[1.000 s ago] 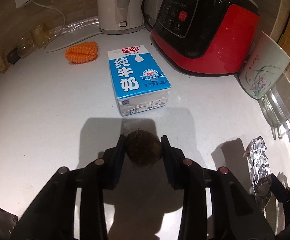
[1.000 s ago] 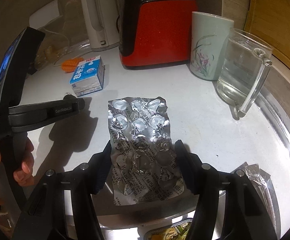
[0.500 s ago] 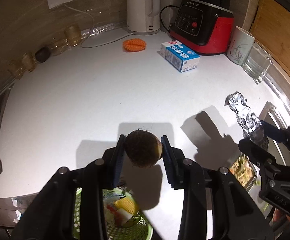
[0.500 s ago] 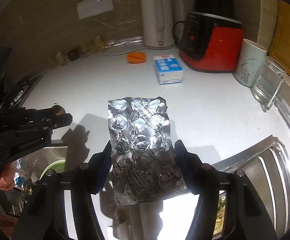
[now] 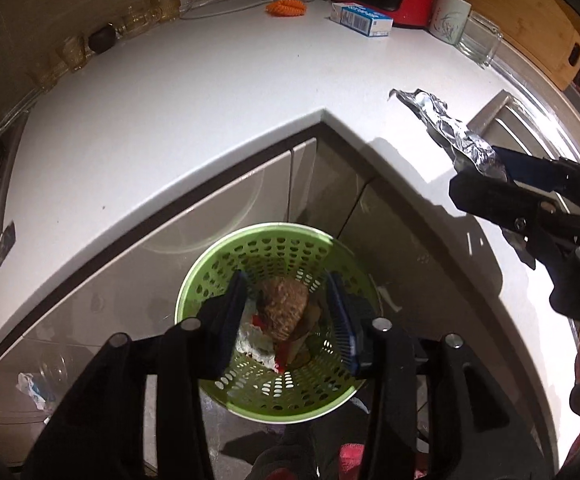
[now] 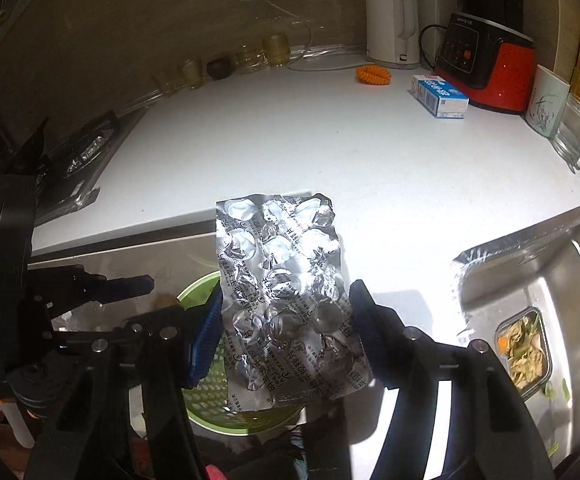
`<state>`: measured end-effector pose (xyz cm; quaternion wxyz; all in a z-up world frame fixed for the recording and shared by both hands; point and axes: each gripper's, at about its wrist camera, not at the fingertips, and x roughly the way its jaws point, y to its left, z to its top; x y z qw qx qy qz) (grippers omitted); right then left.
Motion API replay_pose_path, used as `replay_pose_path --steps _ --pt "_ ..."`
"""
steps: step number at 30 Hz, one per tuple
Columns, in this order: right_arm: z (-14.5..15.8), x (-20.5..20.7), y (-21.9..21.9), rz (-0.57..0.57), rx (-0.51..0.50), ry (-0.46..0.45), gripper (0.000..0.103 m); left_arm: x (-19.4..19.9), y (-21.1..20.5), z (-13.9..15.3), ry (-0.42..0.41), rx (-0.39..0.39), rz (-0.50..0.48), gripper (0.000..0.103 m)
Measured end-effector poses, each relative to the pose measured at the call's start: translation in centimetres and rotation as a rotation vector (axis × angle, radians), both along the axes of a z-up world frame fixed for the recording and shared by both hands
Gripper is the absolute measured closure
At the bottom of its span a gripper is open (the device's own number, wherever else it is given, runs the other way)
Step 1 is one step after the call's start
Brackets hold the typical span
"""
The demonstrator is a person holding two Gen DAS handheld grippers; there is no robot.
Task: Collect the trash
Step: 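Carry the nut and blister pack to the green basket and release both, then raise both open tools back over the counter toward the foam net and milk carton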
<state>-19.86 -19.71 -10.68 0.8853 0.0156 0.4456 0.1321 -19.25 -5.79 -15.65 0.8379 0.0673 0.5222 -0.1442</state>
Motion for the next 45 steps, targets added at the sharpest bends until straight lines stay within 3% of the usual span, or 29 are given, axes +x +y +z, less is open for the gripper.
replay_pose_path --steps 1,2,8,13,18,20,21,25,28,36,45 --pt "-0.2 -0.1 0.2 -0.006 0.003 0.004 0.041 -0.5 0.3 -0.2 -0.002 0.002 -0.004 0.042" --pt "-0.5 -0.4 0.5 -0.011 0.008 0.007 0.041 -1.0 0.6 -0.2 -0.011 0.01 -0.004 0.037" --pt "-1.0 -1.7 2.1 -0.017 0.005 0.003 0.041 -3.2 3.0 1.8 -0.07 0.016 -0.002 0.021" --pt "-1.6 -2.3 4.2 0.024 -0.007 -0.002 0.041 -4.3 6.0 4.2 -0.117 0.009 0.041 0.013" --pt "-3.8 -2.5 7.3 0.086 -0.03 0.022 0.039 -5.4 8.7 5.3 -0.137 -0.009 0.098 0.011" --pt "-5.2 -2.2 8.4 0.103 -0.042 0.046 0.018 -5.6 9.6 5.3 -0.131 -0.015 0.119 0.011" --pt "-5.9 -2.1 8.9 0.102 -0.055 0.051 0.013 -5.6 9.9 5.3 -0.128 -0.017 0.13 0.011" --pt "-7.0 -1.8 10.3 0.097 -0.085 0.076 0.009 -5.9 11.0 5.3 -0.122 -0.022 0.156 0.011" --pt "-5.9 -2.3 10.9 0.093 -0.086 0.048 0.003 -6.2 11.6 5.7 -0.132 -0.026 0.163 0.011" --pt "-1.5 -2.8 9.2 0.015 -0.099 -0.014 0.003 -5.8 12.0 7.8 -0.173 -0.06 0.148 0.008" --pt "1.6 -0.4 4.9 -0.033 -0.115 -0.063 0.003 -1.1 8.7 9.3 -0.208 -0.068 0.108 0.008"
